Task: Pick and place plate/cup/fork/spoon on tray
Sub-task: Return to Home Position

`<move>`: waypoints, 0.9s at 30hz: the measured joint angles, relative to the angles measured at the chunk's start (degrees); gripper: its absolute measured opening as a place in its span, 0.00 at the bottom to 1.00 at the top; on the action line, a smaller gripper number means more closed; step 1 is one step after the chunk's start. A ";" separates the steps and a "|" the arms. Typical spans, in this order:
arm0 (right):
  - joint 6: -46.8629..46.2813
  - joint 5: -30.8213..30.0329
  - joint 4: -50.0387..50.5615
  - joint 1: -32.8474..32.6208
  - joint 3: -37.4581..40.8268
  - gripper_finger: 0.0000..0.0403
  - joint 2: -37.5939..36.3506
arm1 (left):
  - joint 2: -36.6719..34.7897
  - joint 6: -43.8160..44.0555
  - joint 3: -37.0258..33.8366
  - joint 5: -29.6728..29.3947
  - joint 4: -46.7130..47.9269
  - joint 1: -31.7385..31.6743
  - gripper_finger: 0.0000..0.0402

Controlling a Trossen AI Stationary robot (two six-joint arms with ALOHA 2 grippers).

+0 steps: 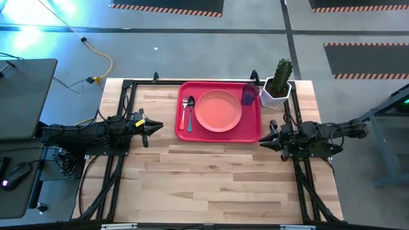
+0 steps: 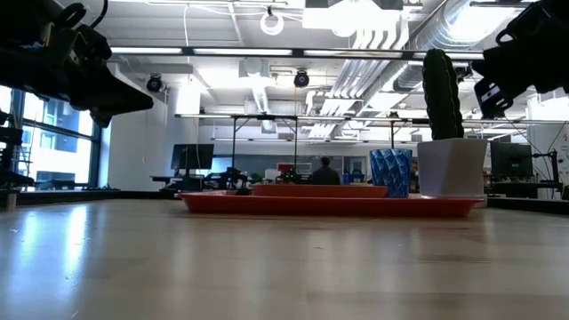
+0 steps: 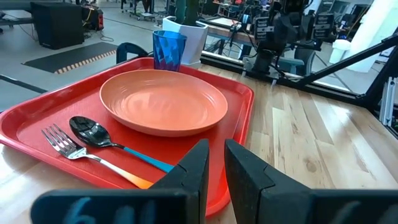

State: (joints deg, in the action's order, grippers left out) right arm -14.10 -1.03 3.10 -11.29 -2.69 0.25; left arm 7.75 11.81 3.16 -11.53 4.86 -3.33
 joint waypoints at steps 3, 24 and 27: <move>0.98 0.59 -1.08 0.00 0.96 0.17 0.12 | 0.00 0.00 0.00 0.00 0.00 0.00 0.10; -2.44 1.28 -2.18 0.00 1.43 0.17 0.11 | 0.00 0.00 0.00 0.00 0.00 0.00 0.10; -2.39 1.28 -2.16 0.00 1.43 0.17 0.11 | 0.00 0.00 0.00 0.00 0.00 0.00 0.10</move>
State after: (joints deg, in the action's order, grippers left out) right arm -16.49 0.25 0.95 -11.29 -1.26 0.36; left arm 7.75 11.81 3.16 -11.53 4.86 -3.33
